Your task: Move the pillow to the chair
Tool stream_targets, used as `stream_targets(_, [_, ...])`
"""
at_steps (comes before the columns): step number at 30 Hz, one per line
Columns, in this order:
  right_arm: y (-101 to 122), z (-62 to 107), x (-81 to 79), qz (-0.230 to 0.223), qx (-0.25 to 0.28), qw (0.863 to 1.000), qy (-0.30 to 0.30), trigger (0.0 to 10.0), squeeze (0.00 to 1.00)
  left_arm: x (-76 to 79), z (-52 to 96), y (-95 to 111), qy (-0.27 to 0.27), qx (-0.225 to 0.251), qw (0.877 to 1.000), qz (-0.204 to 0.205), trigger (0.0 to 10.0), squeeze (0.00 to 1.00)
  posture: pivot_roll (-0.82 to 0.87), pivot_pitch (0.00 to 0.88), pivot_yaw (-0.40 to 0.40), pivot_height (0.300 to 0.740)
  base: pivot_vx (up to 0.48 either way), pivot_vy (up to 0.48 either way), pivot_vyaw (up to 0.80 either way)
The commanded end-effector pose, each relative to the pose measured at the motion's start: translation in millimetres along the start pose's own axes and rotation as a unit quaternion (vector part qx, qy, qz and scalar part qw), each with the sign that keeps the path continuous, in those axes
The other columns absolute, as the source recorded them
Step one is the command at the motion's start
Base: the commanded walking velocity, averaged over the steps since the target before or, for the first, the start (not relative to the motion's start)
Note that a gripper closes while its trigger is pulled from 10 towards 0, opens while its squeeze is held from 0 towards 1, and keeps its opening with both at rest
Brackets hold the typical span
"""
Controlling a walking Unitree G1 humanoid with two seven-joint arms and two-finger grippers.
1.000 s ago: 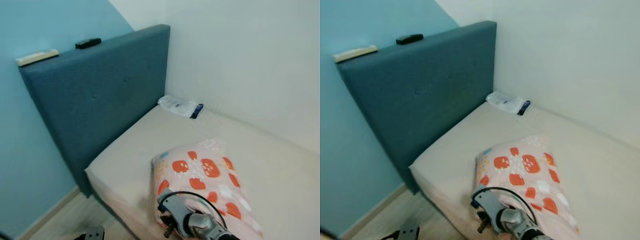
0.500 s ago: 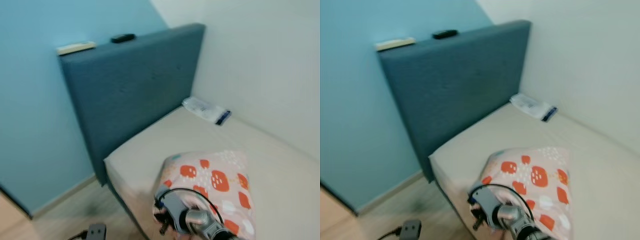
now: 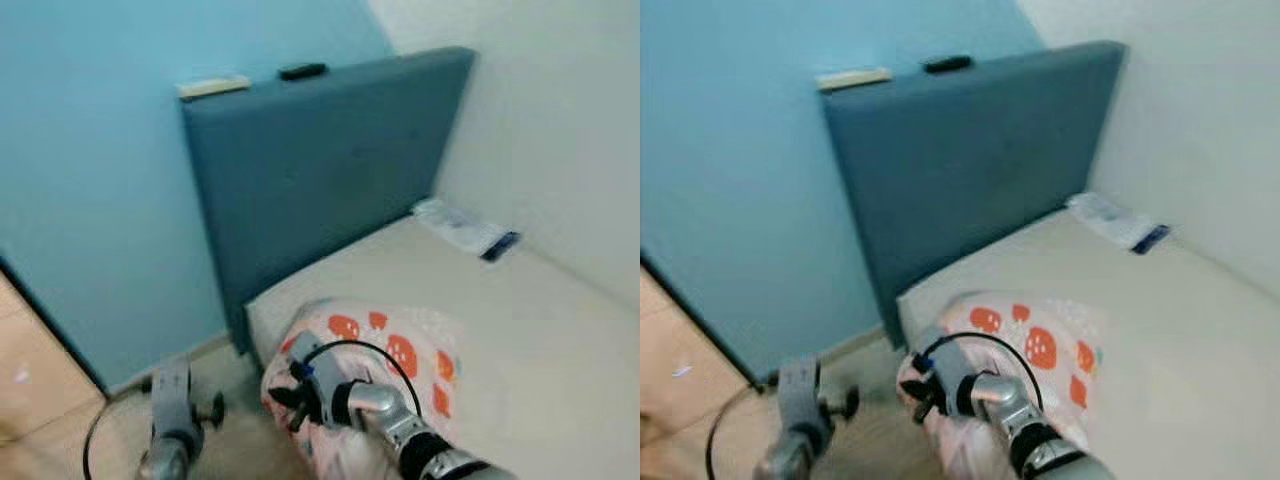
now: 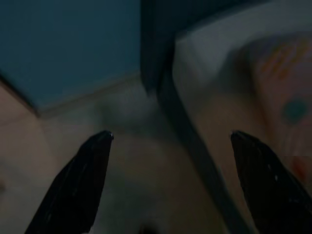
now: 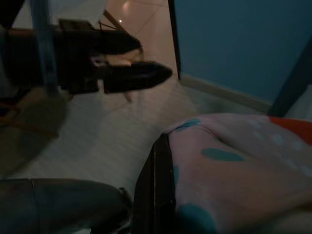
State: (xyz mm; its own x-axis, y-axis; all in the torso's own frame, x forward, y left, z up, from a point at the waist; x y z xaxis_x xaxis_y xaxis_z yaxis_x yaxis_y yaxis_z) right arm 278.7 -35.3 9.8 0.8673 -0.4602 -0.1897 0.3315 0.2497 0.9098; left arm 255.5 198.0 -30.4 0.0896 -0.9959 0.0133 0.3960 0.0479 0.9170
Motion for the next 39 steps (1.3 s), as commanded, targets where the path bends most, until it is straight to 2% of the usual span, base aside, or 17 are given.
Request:
stream_targets(1, [35, -10.6, -4.2, 0.036, 0.066, 0.997, 0.034, 10.0, 0.00, -11.8, 6.9, -1, 0.011, 0.019, 1.000, -0.017, 10.0, 0.00, -0.04, 0.057, -0.059, 0.740, 0.000, 0.000, 0.77])
stream_targets(3, [36, -10.4, -3.8, 0.036, 0.068, 0.996, 0.034, 10.0, 0.00, -12.4, 7.1, 2, 0.011, 0.030, 0.999, -0.020, 10.0, 0.00, -0.04, 0.057, -0.059, 0.740, 0.000, 0.000, 0.77])
stream_targets(6, [41, -11.7, -7.1, 0.036, 0.083, 0.995, 0.053, 10.0, 0.00, -9.6, 5.6, 22, 0.009, 0.093, 0.995, -0.029, 10.0, 0.00, -0.02, 0.065, -0.071, 0.740, 0.000, 0.000, 0.77])
stream_targets(11, [51, -16.7, -16.8, 0.044, 0.104, 0.989, 0.093, 10.0, 0.00, -6.9, 4.8, 36, 0.015, 0.131, 0.991, -0.022, 10.0, 0.00, -0.01, 0.069, -0.081, 0.740, 0.000, 0.000, 0.77])
stream_targets(19, [68, -22.4, -29.3, 0.044, 0.139, 0.978, 0.147, 10.0, 0.00, -7.1, 6.8, 30, 0.023, 0.121, 0.992, -0.022, 10.0, 0.00, -0.01, 0.061, -0.080, 0.740, 0.000, 0.000, 0.77])
stream_targets(20, [73, -23.6, -36.1, 0.046, 0.149, 0.972, 0.178, 10.0, 0.00, -7.0, 7.9, 27, 0.026, 0.112, 0.993, -0.025, 10.0, 0.00, -0.01, 0.058, -0.081, 0.740, 0.000, 0.000, 0.77])
stream_targets(26, [75, -23.0, -42.3, 0.044, 0.155, 0.964, 0.213, 10.0, 0.00, -7.6, 8.5, 22, 0.029, 0.100, 0.994, -0.030, 10.0, 0.00, -0.01, 0.051, -0.081, 0.740, 0.000, 0.000, 0.77])
stream_targets(28, [74, -22.5, -41.7, 0.041, 0.154, 0.964, 0.213, 10.0, 0.00, -7.6, 8.5, 22, 0.029, 0.100, 0.994, -0.029, 10.0, 0.00, -0.01, 0.051, -0.081, 0.740, 0.000, 0.000, 0.77])
stream_targets(34, [57, -20.5, -34.4, 0.045, 0.113, 0.976, 0.179, 10.0, 0.00, -5.7, 7.7, 20, 0.027, 0.092, 0.995, -0.028, 10.0, 0.00, -0.01, 0.049, -0.080, 0.740, 0.000, 0.000, 0.77])
stream_targets(39, [30, -11.7, -22.3, 0.011, 0.070, 0.989, 0.127, 10.0, 0.00, 2.5, 6.9, 16, 0.017, 0.082, 0.996, -0.027, 10.0, 0.00, -0.01, 0.052, -0.079, 0.740, 0.000, 0.000, 0.77])
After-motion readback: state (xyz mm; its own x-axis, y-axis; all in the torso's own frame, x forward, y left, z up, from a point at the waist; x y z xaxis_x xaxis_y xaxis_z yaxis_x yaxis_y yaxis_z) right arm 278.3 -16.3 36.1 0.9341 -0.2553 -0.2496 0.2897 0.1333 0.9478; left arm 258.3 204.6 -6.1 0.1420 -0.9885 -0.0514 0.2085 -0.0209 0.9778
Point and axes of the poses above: a point about 5 cm out from each wrist's last joint towards the gripper, its own z axis pointing back from the gripper into the wrist, its own y axis along the axis of the wrist's last joint, x = y × z, the point moved 1 cm from there along -z, pointing out of the wrist towards the gripper, and after that the axes turned 3 degrees about -z, right-handed, at the moved point
